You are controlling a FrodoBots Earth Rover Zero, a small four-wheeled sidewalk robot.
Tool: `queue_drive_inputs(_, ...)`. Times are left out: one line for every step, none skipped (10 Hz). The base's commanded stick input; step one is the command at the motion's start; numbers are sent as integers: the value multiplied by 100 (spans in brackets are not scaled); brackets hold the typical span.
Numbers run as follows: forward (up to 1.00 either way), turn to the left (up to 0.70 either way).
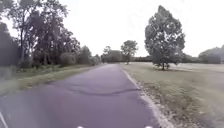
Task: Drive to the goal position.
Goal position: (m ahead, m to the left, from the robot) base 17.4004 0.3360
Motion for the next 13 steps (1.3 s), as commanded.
queue_drive_inputs(70,0)
queue_drive_inputs(70,0)
queue_drive_inputs(70,0)
queue_drive_inputs(70,0)
queue_drive_inputs(70,0)
queue_drive_inputs(70,0)
queue_drive_inputs(70,0)
queue_drive_inputs(70,-8)
queue_drive_inputs(70,-13)
queue_drive_inputs(70,-9)
queue_drive_inputs(70,-2)
queue_drive_inputs(70,0)
queue_drive_inputs(70,0)
